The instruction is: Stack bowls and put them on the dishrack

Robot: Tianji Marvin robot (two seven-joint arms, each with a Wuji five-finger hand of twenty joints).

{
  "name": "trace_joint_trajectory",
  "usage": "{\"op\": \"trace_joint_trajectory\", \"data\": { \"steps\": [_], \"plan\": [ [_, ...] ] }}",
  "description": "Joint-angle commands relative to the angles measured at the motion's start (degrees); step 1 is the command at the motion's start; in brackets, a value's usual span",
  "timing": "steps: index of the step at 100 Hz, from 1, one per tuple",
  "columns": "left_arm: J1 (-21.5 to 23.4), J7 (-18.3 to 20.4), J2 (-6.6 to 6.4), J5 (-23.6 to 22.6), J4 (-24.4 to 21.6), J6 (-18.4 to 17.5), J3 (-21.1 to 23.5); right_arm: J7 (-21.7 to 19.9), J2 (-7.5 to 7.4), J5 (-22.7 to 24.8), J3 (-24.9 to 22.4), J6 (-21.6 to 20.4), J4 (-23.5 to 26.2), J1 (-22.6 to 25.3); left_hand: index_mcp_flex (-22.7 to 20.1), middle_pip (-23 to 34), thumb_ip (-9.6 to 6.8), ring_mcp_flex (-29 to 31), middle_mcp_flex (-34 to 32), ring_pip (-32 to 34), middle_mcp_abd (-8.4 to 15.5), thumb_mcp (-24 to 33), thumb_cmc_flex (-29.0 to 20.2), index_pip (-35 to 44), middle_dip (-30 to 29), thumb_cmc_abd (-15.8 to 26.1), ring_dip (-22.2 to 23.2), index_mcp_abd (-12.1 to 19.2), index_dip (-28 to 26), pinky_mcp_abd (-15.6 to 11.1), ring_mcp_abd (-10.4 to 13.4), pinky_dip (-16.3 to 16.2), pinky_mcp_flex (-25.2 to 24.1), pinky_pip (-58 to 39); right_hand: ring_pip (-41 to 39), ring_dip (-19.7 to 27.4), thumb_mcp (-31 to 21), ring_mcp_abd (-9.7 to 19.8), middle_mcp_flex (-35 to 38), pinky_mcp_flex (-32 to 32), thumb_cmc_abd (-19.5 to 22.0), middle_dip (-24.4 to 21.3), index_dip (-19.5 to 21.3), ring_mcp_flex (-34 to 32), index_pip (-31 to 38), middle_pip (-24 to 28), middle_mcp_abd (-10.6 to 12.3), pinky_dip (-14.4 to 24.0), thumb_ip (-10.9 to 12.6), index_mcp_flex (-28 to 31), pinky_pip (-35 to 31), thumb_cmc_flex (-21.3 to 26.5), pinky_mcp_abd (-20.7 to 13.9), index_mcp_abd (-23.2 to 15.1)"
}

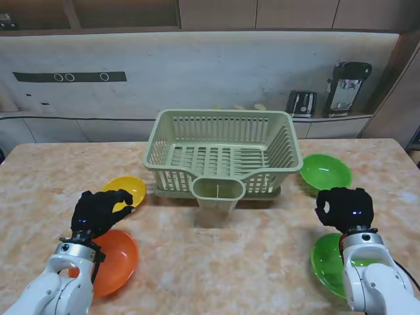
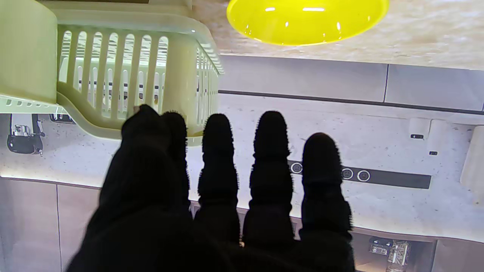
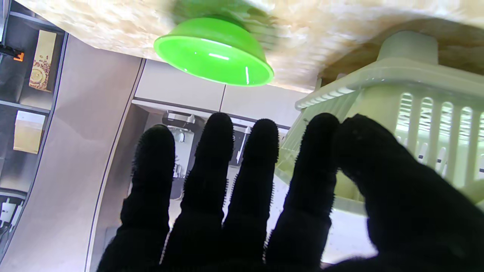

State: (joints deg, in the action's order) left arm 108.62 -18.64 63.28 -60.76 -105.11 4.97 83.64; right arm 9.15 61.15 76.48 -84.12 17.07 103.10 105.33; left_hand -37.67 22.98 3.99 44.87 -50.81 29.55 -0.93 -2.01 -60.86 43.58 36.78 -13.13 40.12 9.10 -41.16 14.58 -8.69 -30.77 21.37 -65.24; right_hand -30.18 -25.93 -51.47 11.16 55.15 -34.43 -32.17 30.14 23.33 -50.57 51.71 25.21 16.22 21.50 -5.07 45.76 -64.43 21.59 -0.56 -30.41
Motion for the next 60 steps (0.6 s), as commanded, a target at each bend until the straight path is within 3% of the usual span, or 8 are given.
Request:
{"op": "trace_joint_trajectory", "data": {
  "steps": [1,27,35,49,60],
  "plan": [
    [0.5,0.7,0.14,-0.1,-0.4,0.1,0.0,-1.2,0.22,0.3,0.5,0.1,0.6,0.4,-0.6,-0.3,1.29,-0.5,0.9,0.4,-0.1,-0.4,-0.7,0.4,-0.7,2.1,0.6,0.5,0.7,0.3,-0.5,-0.7,-0.3,-0.9,1.1,1.2,0.2,-0.1,-1.5,1.2,-0.6,-1.4,-0.5,1.3,-0.5,-0.2,0.8,-0.6,0.3,-1.7,0.8,-0.6,0.7,-0.7],
    [0.4,0.5,0.16,0.1,-0.3,-0.1,-0.1,-7.1,-0.06,3.8,-0.4,1.2,2.5,1.6,-0.7,-0.2,1.30,-0.5,0.9,0.4,-0.1,-0.4,-0.7,0.4,-0.7,2.1,0.6,0.5,0.7,0.4,-0.5,-0.6,-0.5,-0.7,7.0,4.5,-0.8,-0.1,-6.4,4.8,-4.9,-5.0,-1.6,5.0,-2.7,-3.5,0.2,-2.4,-0.7,-6.1,5.7,-0.7,0.9,1.9],
    [0.4,0.6,0.15,0.1,-0.3,-0.1,-0.1,-9.7,-0.21,5.7,-1.2,0.9,3.1,2.3,-0.7,-0.2,1.30,-0.5,0.9,0.4,-0.2,-0.4,-0.8,0.4,-0.7,2.1,0.6,0.4,0.7,0.4,-0.5,-0.6,-0.5,-0.6,9.6,6.3,-1.8,-0.2,-8.5,5.7,-4.6,-7.3,-0.5,6.2,-6.7,-5.2,-0.2,-3.5,-0.7,-6.8,7.9,-2.0,0.9,4.2],
    [0.4,0.6,0.15,0.1,-0.3,-0.1,-0.1,-14.3,-0.42,7.3,-2.6,-0.4,3.8,3.3,-0.6,-0.3,1.30,-0.5,0.9,0.3,-0.1,-0.4,-0.7,0.4,-0.7,2.1,0.6,0.5,0.7,0.4,-0.5,-0.5,-0.6,-0.4,13.2,8.7,-1.6,-0.6,-12.9,8.2,-1.3,-9.7,3.7,9.8,-16.4,-7.4,-1.3,-4.9,3.4,-8.0,11.3,-5.5,1.5,9.3],
    [0.4,0.6,0.15,0.1,-0.3,-0.1,-0.1,-17.3,-0.63,8.4,-3.4,-1.9,3.7,3.5,-0.6,-0.2,1.32,-0.5,0.9,0.4,-0.1,-0.4,-0.7,0.4,-0.7,2.1,0.6,0.5,0.7,0.6,-0.5,-0.5,-0.7,-0.3,15.0,10.0,-1.1,-1.1,-16.4,9.9,-2.5,-10.8,4.2,12.4,-19.8,-8.8,-2.5,-5.6,3.6,-11.4,12.9,-7.5,1.9,12.0]
  ]
}}
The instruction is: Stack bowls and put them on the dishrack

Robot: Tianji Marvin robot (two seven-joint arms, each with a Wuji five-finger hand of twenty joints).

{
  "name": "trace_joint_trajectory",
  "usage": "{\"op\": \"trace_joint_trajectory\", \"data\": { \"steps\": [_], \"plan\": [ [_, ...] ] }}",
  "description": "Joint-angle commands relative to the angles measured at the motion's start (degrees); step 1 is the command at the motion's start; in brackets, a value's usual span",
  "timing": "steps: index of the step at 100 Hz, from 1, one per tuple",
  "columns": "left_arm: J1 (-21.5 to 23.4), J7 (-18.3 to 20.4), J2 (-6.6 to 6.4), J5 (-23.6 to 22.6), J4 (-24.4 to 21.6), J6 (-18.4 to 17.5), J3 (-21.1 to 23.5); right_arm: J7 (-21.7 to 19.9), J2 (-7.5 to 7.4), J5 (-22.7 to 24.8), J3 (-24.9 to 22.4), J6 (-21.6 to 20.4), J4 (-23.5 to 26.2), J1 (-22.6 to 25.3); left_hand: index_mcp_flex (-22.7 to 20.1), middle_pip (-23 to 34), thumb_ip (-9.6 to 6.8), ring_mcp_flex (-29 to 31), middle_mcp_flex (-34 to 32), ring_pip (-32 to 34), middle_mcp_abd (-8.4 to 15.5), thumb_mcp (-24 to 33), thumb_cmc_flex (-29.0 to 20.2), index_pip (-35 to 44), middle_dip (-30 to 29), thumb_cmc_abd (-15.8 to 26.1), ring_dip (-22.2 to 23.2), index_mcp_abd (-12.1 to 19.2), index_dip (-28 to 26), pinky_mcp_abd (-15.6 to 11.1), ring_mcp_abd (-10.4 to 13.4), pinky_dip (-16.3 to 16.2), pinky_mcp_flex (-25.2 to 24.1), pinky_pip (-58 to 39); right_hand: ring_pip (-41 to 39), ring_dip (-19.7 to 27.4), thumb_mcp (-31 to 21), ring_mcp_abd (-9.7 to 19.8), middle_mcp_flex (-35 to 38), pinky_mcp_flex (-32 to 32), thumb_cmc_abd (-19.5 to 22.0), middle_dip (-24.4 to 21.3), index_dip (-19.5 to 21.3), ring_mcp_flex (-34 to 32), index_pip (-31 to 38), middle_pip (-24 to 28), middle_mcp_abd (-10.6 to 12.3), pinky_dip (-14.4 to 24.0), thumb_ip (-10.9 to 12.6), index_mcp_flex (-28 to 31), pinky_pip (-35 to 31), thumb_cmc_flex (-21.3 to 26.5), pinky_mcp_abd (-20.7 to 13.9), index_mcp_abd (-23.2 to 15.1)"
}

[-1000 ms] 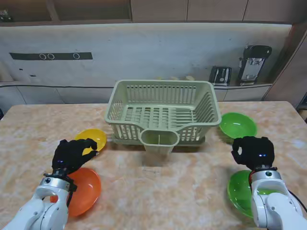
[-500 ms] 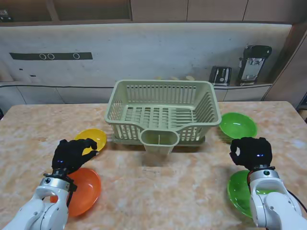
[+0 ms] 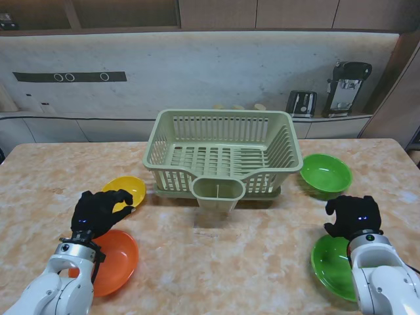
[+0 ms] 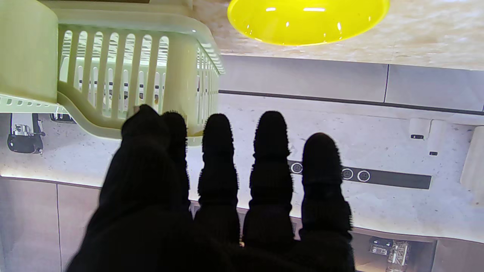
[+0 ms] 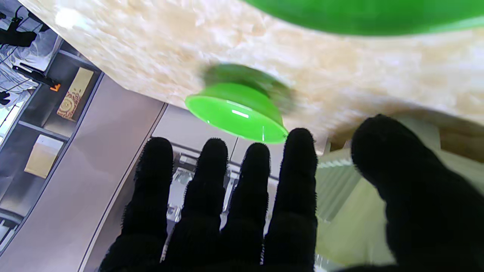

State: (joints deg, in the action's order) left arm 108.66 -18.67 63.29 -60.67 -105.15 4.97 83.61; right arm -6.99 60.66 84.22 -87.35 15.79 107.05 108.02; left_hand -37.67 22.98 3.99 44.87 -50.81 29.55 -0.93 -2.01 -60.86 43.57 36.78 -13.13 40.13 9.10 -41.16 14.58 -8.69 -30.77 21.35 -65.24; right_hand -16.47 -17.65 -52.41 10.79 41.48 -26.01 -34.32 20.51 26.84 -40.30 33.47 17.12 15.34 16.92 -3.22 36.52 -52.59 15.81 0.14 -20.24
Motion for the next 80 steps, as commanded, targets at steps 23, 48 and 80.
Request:
{"op": "trace_joint_trajectory", "data": {
  "steps": [23,48,80],
  "plan": [
    [0.4,0.7,0.14,0.0,-0.3,-0.1,0.0,-6.6,-0.61,1.2,-1.2,-3.8,-1.6,0.5,-0.6,-0.3,1.31,-0.5,0.9,0.3,-0.1,-0.4,-0.7,0.4,-0.7,2.2,0.6,0.5,0.7,0.7,-0.5,-0.4,-0.8,-0.1,3.6,4.1,2.7,-1.2,-10.6,3.7,-1.1,-3.5,-0.1,6.6,-7.5,-1.7,-4.3,-2.3,1.1,-9.6,3.3,-1.4,1.3,6.7],
    [-0.2,1.5,0.03,0.2,0.0,-0.4,-0.5,-9.3,-1.05,1.1,-0.7,-5.0,-4.5,-1.4,-0.7,-0.3,1.33,-0.5,0.9,0.3,-0.1,-0.4,-0.7,0.4,-0.7,2.2,0.6,0.5,0.7,0.7,-0.6,-0.4,-0.8,0.0,3.7,6.0,1.0,-1.3,-17.5,5.0,-2.6,-6.3,-1.3,10.2,-10.3,0.9,-6.3,-3.9,1.1,-15.1,4.8,-0.5,1.0,9.0],
    [-0.4,1.5,0.03,0.2,0.0,-0.3,-0.6,-9.4,-1.62,-1.5,0.7,-6.1,-9.3,-4.7,-0.7,-0.3,1.33,-0.5,0.9,0.3,-0.2,-0.4,-0.7,0.4,-0.7,2.2,0.6,0.4,0.7,0.7,-0.5,-0.4,-0.8,0.1,2.3,5.7,0.4,-1.7,-17.2,5.0,-3.3,-6.0,-0.8,9.3,-8.9,4.8,-5.6,-4.3,0.8,-14.9,4.0,-0.4,1.3,9.0]
  ]
}}
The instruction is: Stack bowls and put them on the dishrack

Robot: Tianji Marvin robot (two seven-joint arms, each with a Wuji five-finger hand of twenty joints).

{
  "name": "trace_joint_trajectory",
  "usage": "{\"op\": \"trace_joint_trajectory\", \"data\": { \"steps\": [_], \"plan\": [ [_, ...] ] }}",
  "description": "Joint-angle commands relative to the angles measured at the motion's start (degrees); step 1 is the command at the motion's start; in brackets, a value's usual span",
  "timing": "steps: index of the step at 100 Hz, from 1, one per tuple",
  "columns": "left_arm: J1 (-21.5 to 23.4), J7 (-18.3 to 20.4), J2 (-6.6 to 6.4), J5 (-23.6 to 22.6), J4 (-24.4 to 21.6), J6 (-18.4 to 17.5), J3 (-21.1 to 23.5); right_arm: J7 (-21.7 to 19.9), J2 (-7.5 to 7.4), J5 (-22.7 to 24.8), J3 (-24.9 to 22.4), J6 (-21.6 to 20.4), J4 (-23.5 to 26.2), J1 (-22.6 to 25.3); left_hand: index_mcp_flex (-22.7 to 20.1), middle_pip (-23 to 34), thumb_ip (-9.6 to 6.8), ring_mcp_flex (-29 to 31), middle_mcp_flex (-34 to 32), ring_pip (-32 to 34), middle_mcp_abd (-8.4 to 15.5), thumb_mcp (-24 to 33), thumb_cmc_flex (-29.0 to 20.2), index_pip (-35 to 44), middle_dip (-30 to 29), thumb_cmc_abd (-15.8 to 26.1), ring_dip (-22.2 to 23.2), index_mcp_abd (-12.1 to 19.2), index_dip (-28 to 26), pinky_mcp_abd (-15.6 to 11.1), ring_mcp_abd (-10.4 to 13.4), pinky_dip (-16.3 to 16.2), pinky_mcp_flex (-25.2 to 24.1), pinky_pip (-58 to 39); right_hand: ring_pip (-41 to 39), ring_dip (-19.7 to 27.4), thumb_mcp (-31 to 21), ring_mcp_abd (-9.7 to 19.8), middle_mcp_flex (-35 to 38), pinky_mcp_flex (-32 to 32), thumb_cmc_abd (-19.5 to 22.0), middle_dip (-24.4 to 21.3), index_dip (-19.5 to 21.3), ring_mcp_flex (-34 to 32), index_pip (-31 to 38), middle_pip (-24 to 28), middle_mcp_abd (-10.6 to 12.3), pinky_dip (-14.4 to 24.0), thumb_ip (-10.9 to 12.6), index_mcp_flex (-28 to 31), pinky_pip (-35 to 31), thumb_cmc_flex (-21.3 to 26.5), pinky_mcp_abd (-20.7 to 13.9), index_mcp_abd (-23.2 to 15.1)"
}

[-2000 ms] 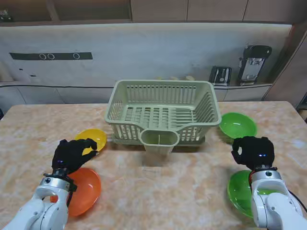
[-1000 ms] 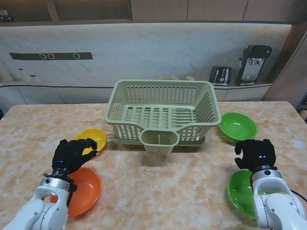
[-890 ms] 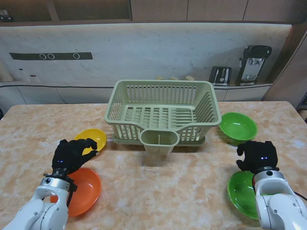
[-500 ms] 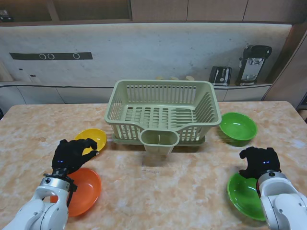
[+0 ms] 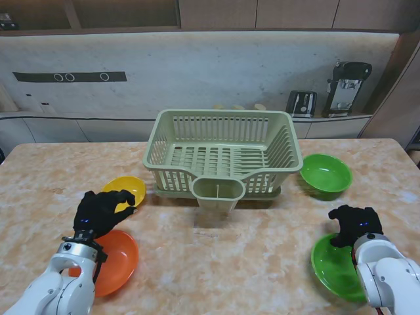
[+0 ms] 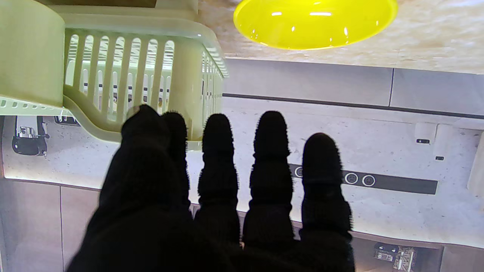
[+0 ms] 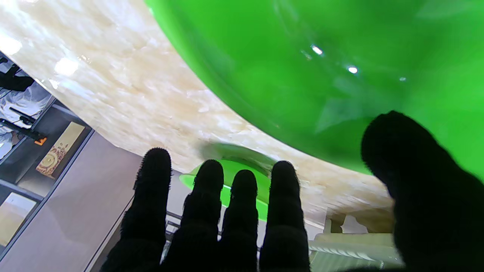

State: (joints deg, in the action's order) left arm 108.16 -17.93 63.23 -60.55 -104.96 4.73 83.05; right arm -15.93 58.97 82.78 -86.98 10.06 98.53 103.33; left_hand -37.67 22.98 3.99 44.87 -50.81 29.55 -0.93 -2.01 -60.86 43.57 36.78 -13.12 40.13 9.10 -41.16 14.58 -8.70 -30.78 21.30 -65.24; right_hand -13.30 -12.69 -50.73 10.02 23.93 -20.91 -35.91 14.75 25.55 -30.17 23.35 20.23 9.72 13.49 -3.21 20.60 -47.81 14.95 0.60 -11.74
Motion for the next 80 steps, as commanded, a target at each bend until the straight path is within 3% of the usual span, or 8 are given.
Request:
{"op": "trace_joint_trajectory", "data": {
  "steps": [1,21,35,44,50,62,80],
  "plan": [
    [0.1,0.8,0.09,0.1,-0.1,0.0,-0.1,-0.4,0.06,-0.1,0.3,-0.4,-0.9,-0.1,-0.7,-0.3,1.35,-0.5,0.9,0.3,-0.2,-0.4,-0.6,0.4,-0.7,2.1,0.6,0.4,0.7,0.7,-0.5,-0.4,-0.8,0.1,-1.0,0.7,-1.3,-0.9,0.7,-0.2,-1.8,-0.1,0.6,-1.0,1.4,1.9,0.1,-0.8,0.8,1.3,-0.9,0.5,0.8,0.4],
    [0.1,0.8,0.09,0.1,-0.1,0.0,-0.1,0.8,-0.09,-0.9,1.3,0.0,-3.1,-1.4,-0.7,-0.3,1.34,-0.5,0.9,0.3,-0.2,-0.4,-0.7,0.4,-0.7,2.2,0.6,0.4,0.7,0.7,-0.5,-0.4,-0.8,0.1,-7.4,-4.4,-4.3,0.2,11.0,-4.8,-3.2,6.9,5.5,-9.9,9.2,7.2,4.1,0.8,0.4,10.3,-5.7,0.9,0.4,-5.2],
    [0.1,0.8,0.09,0.1,-0.1,0.0,-0.1,0.9,-0.14,-2.2,2.3,1.2,-4.6,-2.6,-0.6,-0.3,1.34,-0.5,0.9,0.3,-0.1,-0.4,-0.7,0.3,-0.7,2.2,0.6,0.5,0.7,0.8,-0.5,-0.4,-0.8,0.2,-14.3,-10.4,-6.8,2.5,17.9,-10.4,-3.6,13.9,9.7,-16.4,14.3,11.1,6.2,3.5,0.3,16.5,-10.4,2.4,-0.1,-9.4],
    [0.1,0.8,0.09,0.1,-0.1,0.0,-0.1,0.8,-0.17,-3.5,2.9,1.7,-5.5,-3.3,-0.6,-0.3,1.33,-0.5,0.9,0.3,-0.1,-0.4,-0.7,0.3,-0.7,2.2,0.6,0.5,0.7,0.8,-0.5,-0.4,-0.8,0.1,-18.8,-14.1,-8.7,3.8,21.2,-13.7,-7.6,18.2,8.4,-19.1,20.4,13.5,7.6,5.3,-4.7,18.0,-13.0,5.9,-0.9,-13.4],
    [0.1,0.8,0.09,0.1,-0.1,0.0,-0.1,0.8,-0.19,-4.4,3.3,2.0,-6.1,-3.9,-0.6,-0.3,1.32,-0.5,0.9,0.3,-0.1,-0.4,-0.7,0.3,-0.6,2.2,0.6,0.5,0.7,0.8,-0.4,-0.4,-0.8,0.1,-22.0,-16.1,-9.8,4.4,23.5,-16.0,-9.8,21.5,7.2,-21.1,25.8,15.1,8.5,6.3,-6.2,18.7,-14.8,8.6,-1.5,-17.0],
    [0.1,0.7,0.09,0.0,-0.1,0.0,-0.1,2.0,-0.16,-6.4,3.9,2.5,-7.3,-4.7,-0.6,-0.3,1.33,-0.5,0.9,0.3,-0.1,-0.4,-0.6,0.4,-0.6,2.2,0.6,0.5,0.7,0.8,-0.5,-0.4,-0.8,0.1,-27.8,-20.1,-11.1,5.2,30.1,-21.2,-9.0,29.9,9.7,-25.2,29.9,14.3,9.4,7.6,-6.3,23.0,-18.6,13.1,-3.1,-22.1],
    [0.3,0.3,0.13,-0.1,-0.2,0.0,0.1,4.0,0.09,-9.9,4.1,3.4,-7.9,-5.0,-0.7,-0.3,1.33,-0.5,0.8,0.3,-0.2,-0.4,-0.6,0.4,-0.6,2.2,0.6,0.4,0.7,0.8,-0.6,-0.4,-0.8,0.1,-35.0,-23.8,-12.8,5.2,33.6,-26.5,-7.7,32.8,12.2,-28.8,31.9,16.6,9.7,9.0,-5.8,27.0,-23.0,18.2,-5.0,-24.3]
  ]
}}
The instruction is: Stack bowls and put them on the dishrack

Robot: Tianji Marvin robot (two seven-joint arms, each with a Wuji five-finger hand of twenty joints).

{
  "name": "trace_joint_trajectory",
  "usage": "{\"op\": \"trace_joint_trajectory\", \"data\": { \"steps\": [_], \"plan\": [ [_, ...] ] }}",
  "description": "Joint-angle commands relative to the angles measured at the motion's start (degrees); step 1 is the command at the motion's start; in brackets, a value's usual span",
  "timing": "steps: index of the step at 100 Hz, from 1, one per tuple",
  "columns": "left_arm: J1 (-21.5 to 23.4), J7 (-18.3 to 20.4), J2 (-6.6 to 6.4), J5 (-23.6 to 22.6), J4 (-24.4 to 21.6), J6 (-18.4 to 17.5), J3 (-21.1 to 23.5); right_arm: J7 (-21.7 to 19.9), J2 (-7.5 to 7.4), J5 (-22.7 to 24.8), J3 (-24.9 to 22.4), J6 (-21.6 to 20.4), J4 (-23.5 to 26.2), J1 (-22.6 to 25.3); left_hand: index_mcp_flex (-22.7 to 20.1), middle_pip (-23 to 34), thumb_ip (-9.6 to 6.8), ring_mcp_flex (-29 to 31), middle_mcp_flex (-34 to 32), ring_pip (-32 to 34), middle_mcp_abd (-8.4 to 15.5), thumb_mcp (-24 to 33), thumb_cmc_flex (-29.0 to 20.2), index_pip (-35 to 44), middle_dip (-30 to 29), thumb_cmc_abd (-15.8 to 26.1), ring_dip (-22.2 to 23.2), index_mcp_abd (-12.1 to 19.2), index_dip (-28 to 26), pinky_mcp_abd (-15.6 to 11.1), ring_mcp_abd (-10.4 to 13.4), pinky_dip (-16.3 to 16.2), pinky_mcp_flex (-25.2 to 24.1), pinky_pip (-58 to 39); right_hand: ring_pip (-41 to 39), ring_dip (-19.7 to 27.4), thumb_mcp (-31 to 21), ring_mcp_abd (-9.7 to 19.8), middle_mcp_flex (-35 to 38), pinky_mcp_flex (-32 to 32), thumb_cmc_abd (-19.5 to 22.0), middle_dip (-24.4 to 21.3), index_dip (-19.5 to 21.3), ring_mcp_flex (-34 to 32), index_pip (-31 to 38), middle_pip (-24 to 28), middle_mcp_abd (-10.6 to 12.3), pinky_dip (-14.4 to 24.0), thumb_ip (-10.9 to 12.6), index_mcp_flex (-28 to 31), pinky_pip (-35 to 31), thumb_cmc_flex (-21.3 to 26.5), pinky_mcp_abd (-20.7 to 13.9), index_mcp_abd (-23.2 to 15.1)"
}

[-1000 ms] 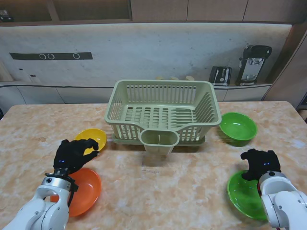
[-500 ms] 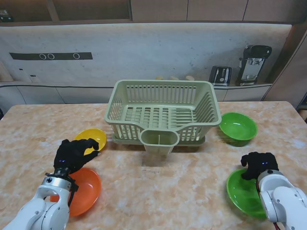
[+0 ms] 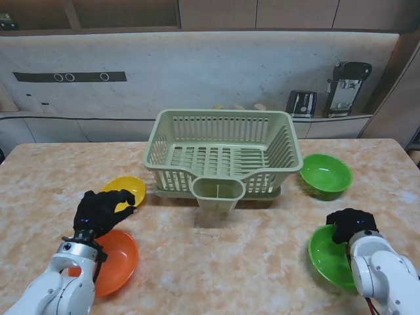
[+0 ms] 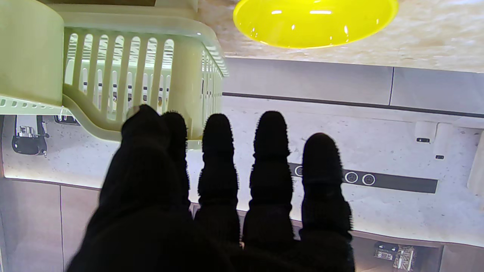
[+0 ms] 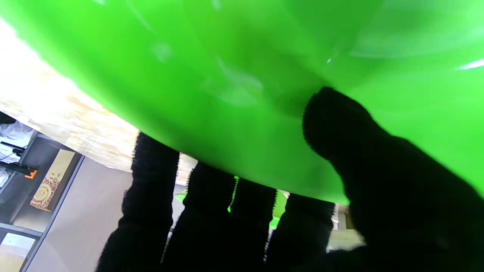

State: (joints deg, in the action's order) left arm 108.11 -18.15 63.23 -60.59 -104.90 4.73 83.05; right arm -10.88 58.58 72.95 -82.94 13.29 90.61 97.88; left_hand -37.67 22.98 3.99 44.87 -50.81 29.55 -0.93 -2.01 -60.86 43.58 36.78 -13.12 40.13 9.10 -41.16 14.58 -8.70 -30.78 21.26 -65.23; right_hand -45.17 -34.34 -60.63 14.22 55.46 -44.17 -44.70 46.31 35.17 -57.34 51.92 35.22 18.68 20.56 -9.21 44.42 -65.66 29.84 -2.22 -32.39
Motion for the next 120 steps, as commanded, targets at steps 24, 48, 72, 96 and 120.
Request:
{"op": "trace_joint_trajectory", "data": {
  "steps": [24,48,72,96,120],
  "plan": [
    [0.4,0.5,0.13,-0.1,-0.3,0.0,0.1,1.1,0.98,-4.3,-0.8,0.7,1.1,1.4,-0.7,-0.2,1.32,-0.4,0.8,0.4,-0.2,-0.4,-0.6,0.4,-0.6,2.2,0.6,0.6,0.7,0.8,-0.6,-0.4,-0.8,0.2,-12.0,-2.4,-6.3,2.6,0.0,-10.1,0.4,3.1,5.7,-3.2,4.4,4.6,-0.4,3.1,1.3,4.0,-11.2,5.7,-6.4,-1.0],
    [0.5,0.5,0.13,-0.1,-0.4,-0.1,0.1,4.1,1.70,-8.0,-2.5,0.7,3.9,3.7,-0.6,-0.2,1.32,-0.4,0.8,0.4,-0.1,-0.4,-0.7,0.4,-0.6,2.2,0.6,0.5,0.7,0.8,-0.6,-0.4,-0.8,0.2,-16.2,-1.1,-12.0,3.6,-0.6,-15.4,0.6,3.6,10.1,-6.0,5.2,6.6,-1.2,1.3,1.8,6.4,-14.0,8.8,-8.9,1.3],
    [0.6,0.6,0.14,-0.1,-0.6,0.1,0.1,5.9,2.33,-10.3,-5.1,-1.1,8.8,7.1,-0.7,-0.2,1.32,-0.4,0.9,0.4,-0.2,-0.4,-0.6,0.4,-0.6,2.3,0.6,0.5,0.7,0.7,-0.6,-0.4,-0.8,0.2,-17.2,-0.5,-15.7,4.6,2.2,-19.3,0.7,3.1,13.2,-11.1,6.4,6.9,-1.7,2.0,1.8,10.1,-18.5,10.7,-10.7,3.0],
    [0.8,0.4,0.17,-0.2,-0.8,0.2,0.2,6.1,2.81,-12.4,-7.4,-2.8,14.3,10.9,-0.7,-0.2,1.33,-0.5,0.8,0.4,-0.1,-0.4,-0.6,0.4,-0.6,2.2,0.6,0.4,0.7,0.8,-0.6,-0.4,-0.8,0.2,-15.9,-1.1,-16.6,5.6,4.0,-20.4,1.1,2.6,15.4,-14.7,5.6,6.8,-3.0,3.8,1.7,11.5,-22.8,11.4,-13.5,3.9],
    [0.9,0.4,0.18,-0.2,-0.9,0.3,0.2,7.6,3.39,-16.6,-8.7,-5.3,18.1,13.4,-0.6,-0.2,1.32,-0.5,0.9,0.4,0.0,-0.4,-0.6,0.4,-0.6,2.3,0.6,0.6,0.7,0.8,-0.6,-0.4,-0.8,0.2,-14.9,-2.3,-16.5,6.5,4.7,-21.1,1.9,1.9,15.8,-17.2,5.1,6.8,-4.5,5.2,2.1,12.0,-25.2,11.8,-15.8,5.1]
  ]
}}
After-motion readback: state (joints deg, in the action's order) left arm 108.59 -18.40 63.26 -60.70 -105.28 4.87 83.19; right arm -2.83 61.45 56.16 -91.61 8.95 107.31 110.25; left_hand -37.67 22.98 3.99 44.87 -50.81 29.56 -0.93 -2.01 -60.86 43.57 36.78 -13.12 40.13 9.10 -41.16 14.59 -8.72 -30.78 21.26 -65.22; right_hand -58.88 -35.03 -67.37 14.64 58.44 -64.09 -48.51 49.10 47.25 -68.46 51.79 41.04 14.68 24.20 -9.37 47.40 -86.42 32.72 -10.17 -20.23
